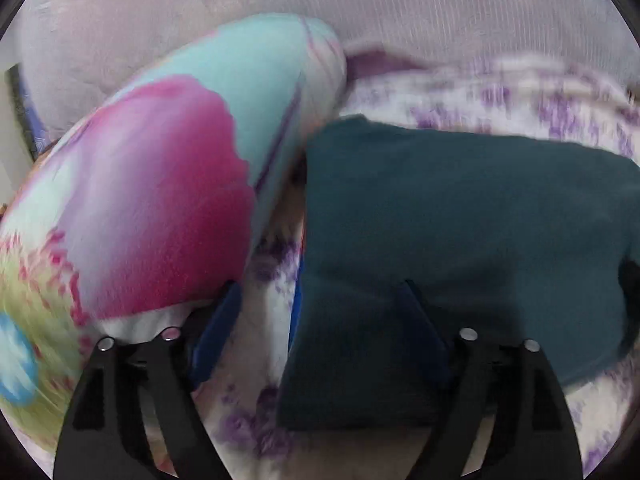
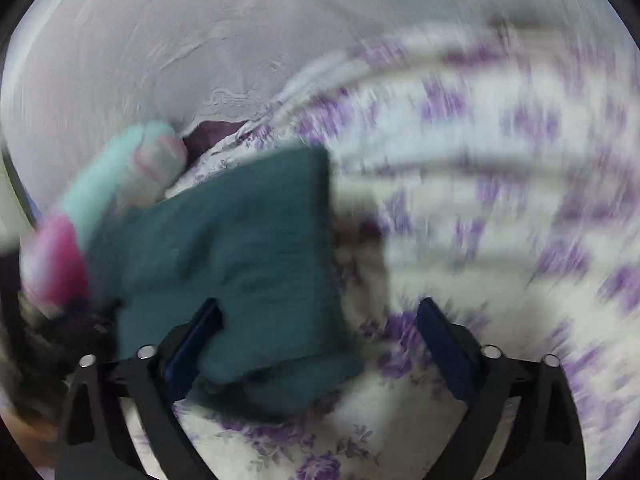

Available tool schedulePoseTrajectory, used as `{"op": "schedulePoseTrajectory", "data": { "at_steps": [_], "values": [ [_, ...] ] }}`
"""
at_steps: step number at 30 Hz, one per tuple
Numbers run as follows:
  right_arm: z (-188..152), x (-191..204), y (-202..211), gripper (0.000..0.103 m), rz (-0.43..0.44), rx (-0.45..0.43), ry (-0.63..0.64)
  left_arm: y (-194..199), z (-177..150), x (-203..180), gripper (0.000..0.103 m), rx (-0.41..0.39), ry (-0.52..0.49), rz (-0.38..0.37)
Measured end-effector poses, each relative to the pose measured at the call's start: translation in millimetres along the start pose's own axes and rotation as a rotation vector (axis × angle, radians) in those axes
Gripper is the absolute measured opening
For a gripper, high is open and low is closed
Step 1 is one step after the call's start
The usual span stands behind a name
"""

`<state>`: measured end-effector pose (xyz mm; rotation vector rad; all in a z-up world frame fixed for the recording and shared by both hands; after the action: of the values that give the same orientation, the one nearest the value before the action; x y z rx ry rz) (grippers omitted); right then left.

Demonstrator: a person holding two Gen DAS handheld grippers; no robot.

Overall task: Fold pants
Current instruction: 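Place the folded sweatpants on the red garment beside the floral blanket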

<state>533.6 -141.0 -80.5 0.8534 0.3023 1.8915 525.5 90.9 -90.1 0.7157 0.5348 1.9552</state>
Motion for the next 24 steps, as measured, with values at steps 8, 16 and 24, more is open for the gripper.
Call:
{"op": "schedulePoseTrajectory", "data": {
  "at_steps": [8, 16, 24],
  "values": [
    [-4, -11, 4, 0.099, 0.035, -0.016, -0.082, -2, 3, -2, 0.083, -0.003, 0.003, -0.006],
    [1, 28, 87, 0.099, -0.059, -0.109, -0.020, 98, -22, 19, 0.092, 0.000, 0.075, -0.150],
    [-98, 90, 199, 0.099, -0.082, -0.026, 0.195, 208, -110, 59, 0.095, -0.019, 0.056, -0.184]
  ]
}}
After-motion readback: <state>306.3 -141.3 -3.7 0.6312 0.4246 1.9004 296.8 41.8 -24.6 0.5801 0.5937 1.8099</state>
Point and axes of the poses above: each gripper's, at about its wrist camera, not at the fingertips, and y roughly against the way its jaws point, x to its left, z to its top, the point moved 9 cm from there along -y, roughly the way its jaws point, and after that the axes turned 11 degrees about z, right-handed, at the moved point
